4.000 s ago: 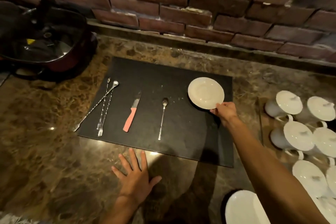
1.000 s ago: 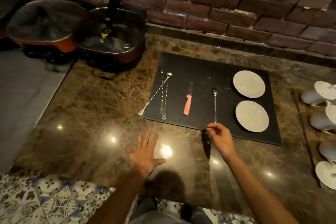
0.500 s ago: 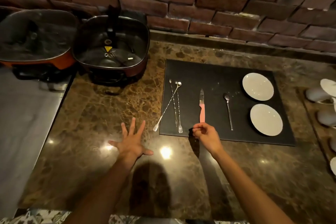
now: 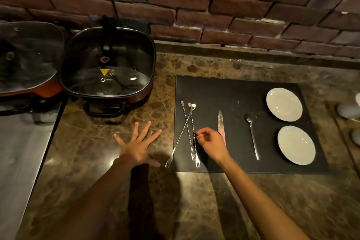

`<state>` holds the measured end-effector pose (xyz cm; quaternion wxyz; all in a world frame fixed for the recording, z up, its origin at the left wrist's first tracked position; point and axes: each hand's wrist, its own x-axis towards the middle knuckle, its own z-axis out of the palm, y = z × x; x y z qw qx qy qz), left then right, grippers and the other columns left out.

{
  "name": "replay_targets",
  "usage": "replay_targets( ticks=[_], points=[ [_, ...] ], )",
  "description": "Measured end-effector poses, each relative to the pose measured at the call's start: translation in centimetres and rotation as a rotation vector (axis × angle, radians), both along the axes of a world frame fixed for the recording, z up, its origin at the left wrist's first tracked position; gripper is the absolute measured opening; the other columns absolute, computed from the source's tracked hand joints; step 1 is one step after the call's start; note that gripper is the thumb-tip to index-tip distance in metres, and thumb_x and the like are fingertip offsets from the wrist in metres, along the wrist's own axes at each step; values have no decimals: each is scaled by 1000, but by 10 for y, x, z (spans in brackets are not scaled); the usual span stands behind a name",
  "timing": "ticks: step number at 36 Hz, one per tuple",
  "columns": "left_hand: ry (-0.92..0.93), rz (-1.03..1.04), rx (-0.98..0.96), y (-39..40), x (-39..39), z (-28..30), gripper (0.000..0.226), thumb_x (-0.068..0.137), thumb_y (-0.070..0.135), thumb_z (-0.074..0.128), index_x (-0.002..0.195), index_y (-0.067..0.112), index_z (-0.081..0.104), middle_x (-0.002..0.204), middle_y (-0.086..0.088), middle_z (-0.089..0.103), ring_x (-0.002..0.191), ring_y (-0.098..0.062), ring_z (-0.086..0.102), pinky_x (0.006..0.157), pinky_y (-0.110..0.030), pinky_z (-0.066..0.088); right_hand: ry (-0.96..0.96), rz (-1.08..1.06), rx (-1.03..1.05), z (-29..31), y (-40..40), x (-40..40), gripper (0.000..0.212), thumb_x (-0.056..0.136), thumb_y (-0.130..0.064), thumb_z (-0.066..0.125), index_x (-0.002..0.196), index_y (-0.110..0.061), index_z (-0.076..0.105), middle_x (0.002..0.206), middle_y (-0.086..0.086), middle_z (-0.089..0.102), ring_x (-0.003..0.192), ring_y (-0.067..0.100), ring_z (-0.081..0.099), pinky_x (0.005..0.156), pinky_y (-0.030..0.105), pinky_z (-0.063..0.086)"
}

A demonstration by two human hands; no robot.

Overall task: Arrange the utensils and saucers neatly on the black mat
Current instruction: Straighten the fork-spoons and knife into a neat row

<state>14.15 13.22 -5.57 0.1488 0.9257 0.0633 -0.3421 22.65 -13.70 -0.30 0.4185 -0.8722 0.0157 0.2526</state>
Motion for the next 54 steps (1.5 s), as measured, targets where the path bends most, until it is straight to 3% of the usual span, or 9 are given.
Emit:
replay_targets(
  ticks=[2, 5, 11, 16, 22, 26, 34, 38, 54],
  points=[
    [-71, -35, 31, 4, -3, -10, 126, 34, 111, 39, 135, 75, -28, 155, 28, -44, 140, -20, -49, 83, -81, -34, -35, 27, -80, -4, 11, 9, 17, 86, -7, 59, 85, -20, 70, 72, -6, 70, 66, 5, 63, 65, 10, 47],
    [-117, -24, 44, 3, -3, -18, 124, 35, 113, 34, 138, 74, -24, 154, 29, -44, 140, -19, -51, 80, -75, -42, -73, 17, -150, -8, 30, 21, 8, 86, -18, 65, 79, -19, 68, 69, -6, 69, 67, 9, 63, 70, 25, 51],
    [-174, 60, 87, -6, -1, -23, 104, 53, 112, 16, 140, 71, -26, 155, 25, -46, 142, -19, -51, 85, -76, -41, -21, 167, -489, -9, 64, 27, 48, 88, -58, 56, 89, -12, 65, 96, 14, 69, 92, 37, 66, 77, 41, 52],
    [-209, 124, 108, -12, 6, -27, 90, 61, 108, 5, 137, 72, -30, 153, 25, -48, 139, -17, -54, 83, -74, -43, -72, 196, -568, -11, 72, 22, 32, 92, -36, 55, 102, -6, 64, 106, 19, 68, 98, 42, 66, 80, 44, 53],
    [-286, 139, 108, -15, 2, -31, 84, 69, 102, -2, 141, 69, -28, 156, 22, -46, 146, -22, -45, 97, -81, -29, 6, 137, -441, -9, 69, 21, 21, 82, -27, 62, 79, -6, 64, 87, 16, 68, 80, 37, 67, 68, 40, 54],
    [-355, 139, 146, -17, 0, -36, 78, 78, 95, -3, 147, 64, -22, 162, 16, -38, 153, -28, -34, 103, -84, -18, 55, 103, -380, -13, 57, 21, 29, 72, -35, 65, 62, -10, 55, 70, 8, 61, 61, 26, 59, 53, 30, 43],
    [-408, 124, 180, -29, -2, -45, 70, 90, 85, -1, 154, 59, -10, 170, 10, -23, 155, -32, -26, 108, -81, -13, -25, 103, -437, -7, 15, 38, 35, 76, -36, 67, 60, -5, 65, 60, 11, 65, 63, 28, 64, 60, 34, 50],
    [-460, 119, 172, -33, -2, -46, 64, 96, 79, 7, 156, 57, 0, 173, 7, -9, 159, -32, -13, 111, -81, -6, 23, 163, -453, -6, 2, 53, 42, 79, -30, 69, 47, -13, 47, 49, 0, 50, 50, 16, 52, 46, 24, 33],
    [-531, 123, 166, -32, -3, -49, 63, 98, 76, 17, 157, 55, 7, 173, 5, 7, 159, -34, 3, 110, -84, 5, -110, 204, -535, 4, 14, 44, 28, 92, -32, 53, 86, -7, 62, 92, 20, 68, 87, 41, 64, 74, 42, 53]
  ],
)
